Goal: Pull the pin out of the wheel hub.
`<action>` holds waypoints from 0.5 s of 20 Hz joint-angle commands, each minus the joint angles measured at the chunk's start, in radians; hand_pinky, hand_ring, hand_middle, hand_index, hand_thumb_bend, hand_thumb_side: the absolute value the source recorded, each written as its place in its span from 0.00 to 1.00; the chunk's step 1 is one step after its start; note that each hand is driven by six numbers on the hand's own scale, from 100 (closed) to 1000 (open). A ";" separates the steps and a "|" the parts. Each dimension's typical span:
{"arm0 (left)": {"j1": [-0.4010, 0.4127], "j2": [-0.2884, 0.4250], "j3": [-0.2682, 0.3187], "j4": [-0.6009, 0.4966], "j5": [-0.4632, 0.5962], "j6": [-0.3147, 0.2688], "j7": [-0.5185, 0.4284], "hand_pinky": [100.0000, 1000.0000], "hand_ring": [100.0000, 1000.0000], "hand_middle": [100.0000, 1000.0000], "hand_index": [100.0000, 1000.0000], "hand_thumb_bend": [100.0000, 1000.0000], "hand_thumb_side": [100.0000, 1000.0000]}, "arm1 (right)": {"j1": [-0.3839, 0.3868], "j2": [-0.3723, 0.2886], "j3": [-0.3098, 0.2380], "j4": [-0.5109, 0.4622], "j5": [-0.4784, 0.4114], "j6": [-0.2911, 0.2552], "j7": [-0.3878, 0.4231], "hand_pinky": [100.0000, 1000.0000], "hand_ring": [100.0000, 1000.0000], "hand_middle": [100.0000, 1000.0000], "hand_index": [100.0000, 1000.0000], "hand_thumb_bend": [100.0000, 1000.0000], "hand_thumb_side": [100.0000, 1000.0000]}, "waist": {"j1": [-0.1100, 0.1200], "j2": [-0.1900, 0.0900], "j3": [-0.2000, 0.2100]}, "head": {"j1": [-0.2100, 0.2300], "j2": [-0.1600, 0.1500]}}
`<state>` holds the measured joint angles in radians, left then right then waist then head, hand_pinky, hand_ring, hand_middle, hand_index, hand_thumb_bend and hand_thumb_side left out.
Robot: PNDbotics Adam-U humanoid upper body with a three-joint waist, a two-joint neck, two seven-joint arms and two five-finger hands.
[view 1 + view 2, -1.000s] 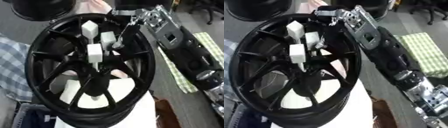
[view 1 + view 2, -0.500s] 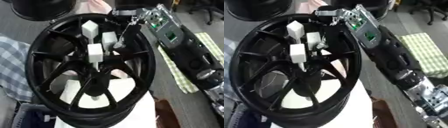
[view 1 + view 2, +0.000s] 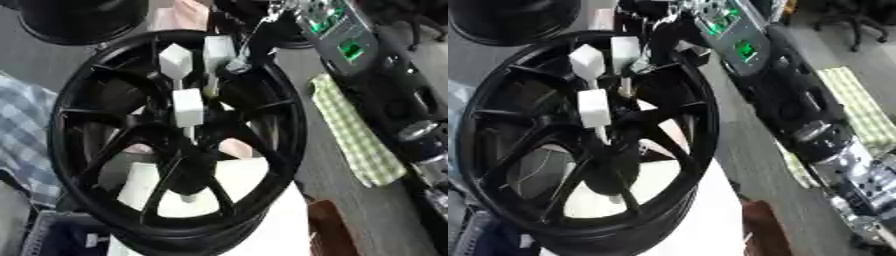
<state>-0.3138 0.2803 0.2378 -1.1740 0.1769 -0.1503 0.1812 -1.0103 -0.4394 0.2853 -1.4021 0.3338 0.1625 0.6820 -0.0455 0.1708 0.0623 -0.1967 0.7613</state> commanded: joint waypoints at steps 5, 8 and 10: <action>0.002 0.017 0.015 -0.030 -0.012 0.006 0.008 0.65 0.56 0.45 0.70 0.04 0.86 | -0.041 -0.175 -0.156 0.016 -0.167 0.093 -0.104 0.35 0.41 0.08 0.38 0.22 0.00 | -0.003 -0.030 -0.019 | 0.007 -0.011; 0.009 0.030 0.024 -0.033 -0.011 0.004 0.018 0.65 0.56 0.45 0.70 0.03 0.86 | 0.025 -0.340 -0.247 0.002 -0.255 0.116 -0.202 0.34 0.42 0.09 0.38 0.22 0.00 | -0.004 -0.027 -0.037 | 0.033 -0.010; 0.013 0.039 0.029 -0.037 -0.010 0.000 0.024 0.65 0.56 0.45 0.70 0.03 0.86 | 0.104 -0.443 -0.310 -0.009 -0.320 0.124 -0.270 0.33 0.42 0.08 0.38 0.20 0.00 | -0.001 -0.022 -0.046 | 0.050 -0.012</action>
<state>-0.2953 0.2845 0.2565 -1.1874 0.1735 -0.1476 0.1985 -0.8938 -0.7897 0.0231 -1.3911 0.0536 0.2808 0.4502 -0.0496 0.1620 0.0152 -0.1571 0.7572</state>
